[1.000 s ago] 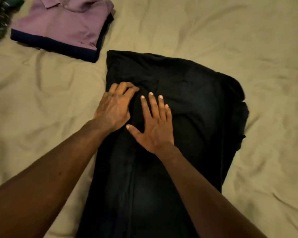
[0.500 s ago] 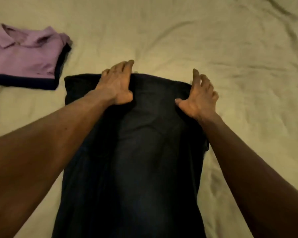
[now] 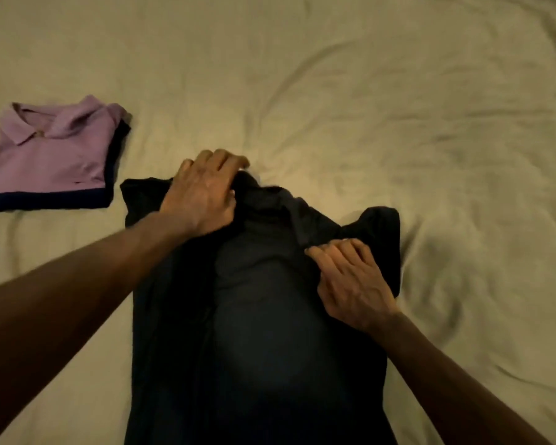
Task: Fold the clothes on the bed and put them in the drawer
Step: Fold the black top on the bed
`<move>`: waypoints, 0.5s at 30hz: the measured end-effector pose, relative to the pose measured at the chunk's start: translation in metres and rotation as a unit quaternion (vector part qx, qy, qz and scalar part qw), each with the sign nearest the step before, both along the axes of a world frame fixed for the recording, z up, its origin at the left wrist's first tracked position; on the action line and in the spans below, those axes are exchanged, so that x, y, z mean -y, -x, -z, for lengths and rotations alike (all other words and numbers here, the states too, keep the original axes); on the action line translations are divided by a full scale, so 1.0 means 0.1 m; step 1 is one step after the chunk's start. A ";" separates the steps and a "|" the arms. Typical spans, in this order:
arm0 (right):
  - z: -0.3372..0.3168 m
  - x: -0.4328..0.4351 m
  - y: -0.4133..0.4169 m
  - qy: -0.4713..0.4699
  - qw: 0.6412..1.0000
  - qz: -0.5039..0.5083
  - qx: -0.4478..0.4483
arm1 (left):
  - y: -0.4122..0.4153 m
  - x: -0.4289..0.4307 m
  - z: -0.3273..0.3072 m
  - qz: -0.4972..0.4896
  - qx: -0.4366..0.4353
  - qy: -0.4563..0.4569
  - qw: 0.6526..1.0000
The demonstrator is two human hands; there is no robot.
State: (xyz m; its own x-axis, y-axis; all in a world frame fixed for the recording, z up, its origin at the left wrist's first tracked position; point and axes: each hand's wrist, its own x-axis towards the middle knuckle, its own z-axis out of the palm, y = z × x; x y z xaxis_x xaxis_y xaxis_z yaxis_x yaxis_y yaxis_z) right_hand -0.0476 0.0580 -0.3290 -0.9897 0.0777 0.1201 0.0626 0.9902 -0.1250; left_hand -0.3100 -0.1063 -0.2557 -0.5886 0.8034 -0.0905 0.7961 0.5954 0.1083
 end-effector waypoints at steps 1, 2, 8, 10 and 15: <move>-0.03 0.02 0.01 -0.001 1.000 0.023 -0.015 | 0.09 -0.08 -0.02 -0.005 0.041 0.051 0.998; -0.06 0.02 0.01 -0.001 0.998 0.058 -0.021 | 0.17 -0.17 -0.04 -0.007 0.074 0.095 0.993; -0.23 -0.28 0.04 0.157 0.925 0.343 0.040 | 0.56 -0.46 -0.22 -0.098 0.089 0.093 0.987; -0.30 -0.32 0.05 0.221 0.903 0.367 0.036 | 0.55 -0.48 -0.18 -0.122 0.022 0.045 0.991; -0.44 -0.57 0.12 0.376 0.801 0.459 0.074 | 0.04 -0.46 0.07 -0.181 0.035 -0.043 0.982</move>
State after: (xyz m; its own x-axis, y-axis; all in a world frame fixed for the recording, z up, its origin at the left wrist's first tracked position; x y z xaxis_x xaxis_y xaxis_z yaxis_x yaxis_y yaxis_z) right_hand -0.0600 0.1148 -0.2850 -0.4725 0.7767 -0.4166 0.7916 0.1661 -0.5881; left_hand -0.3140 -0.0600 -0.2623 -0.8313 0.5496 -0.0827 0.5231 0.8239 0.2179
